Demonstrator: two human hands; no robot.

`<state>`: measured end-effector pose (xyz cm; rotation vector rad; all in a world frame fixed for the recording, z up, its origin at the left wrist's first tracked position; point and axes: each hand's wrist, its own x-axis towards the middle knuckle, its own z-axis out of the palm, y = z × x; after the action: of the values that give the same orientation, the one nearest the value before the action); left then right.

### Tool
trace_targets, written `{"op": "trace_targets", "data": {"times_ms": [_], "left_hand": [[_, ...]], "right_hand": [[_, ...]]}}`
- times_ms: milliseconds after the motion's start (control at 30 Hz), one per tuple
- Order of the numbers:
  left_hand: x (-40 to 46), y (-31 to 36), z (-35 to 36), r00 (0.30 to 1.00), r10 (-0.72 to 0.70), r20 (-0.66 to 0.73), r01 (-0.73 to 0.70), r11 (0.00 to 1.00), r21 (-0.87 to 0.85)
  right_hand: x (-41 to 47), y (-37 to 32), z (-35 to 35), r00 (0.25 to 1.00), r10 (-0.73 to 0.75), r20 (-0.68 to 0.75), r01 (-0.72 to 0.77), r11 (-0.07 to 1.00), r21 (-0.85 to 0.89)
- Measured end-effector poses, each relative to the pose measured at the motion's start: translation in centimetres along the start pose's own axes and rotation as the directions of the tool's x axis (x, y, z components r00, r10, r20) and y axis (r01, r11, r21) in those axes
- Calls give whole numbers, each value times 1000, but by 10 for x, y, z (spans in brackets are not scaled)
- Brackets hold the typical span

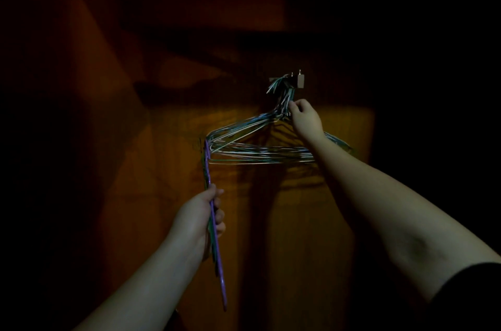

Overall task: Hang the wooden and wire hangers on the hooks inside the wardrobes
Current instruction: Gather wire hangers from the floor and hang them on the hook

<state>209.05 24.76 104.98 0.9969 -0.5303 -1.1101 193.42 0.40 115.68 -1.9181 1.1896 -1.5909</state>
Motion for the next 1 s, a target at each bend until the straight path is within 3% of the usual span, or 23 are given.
{"op": "trace_targets", "data": {"times_ms": [367,833,1000], "left_hand": [[-6,-14,-2,999,-39,-16,40,999,35],[-9,-20,-6,998,-65,-15,66,997,45],[-13,-22,-12,997,-77,8,77,995,60]], "right_hand": [[7,-1,-5,1000,-20,21,25,960,-277],[7,-3,-9,1000,-15,19,20,955,-295],[-7,-7,-12,994,-45,-95,15,956,-294]]}}
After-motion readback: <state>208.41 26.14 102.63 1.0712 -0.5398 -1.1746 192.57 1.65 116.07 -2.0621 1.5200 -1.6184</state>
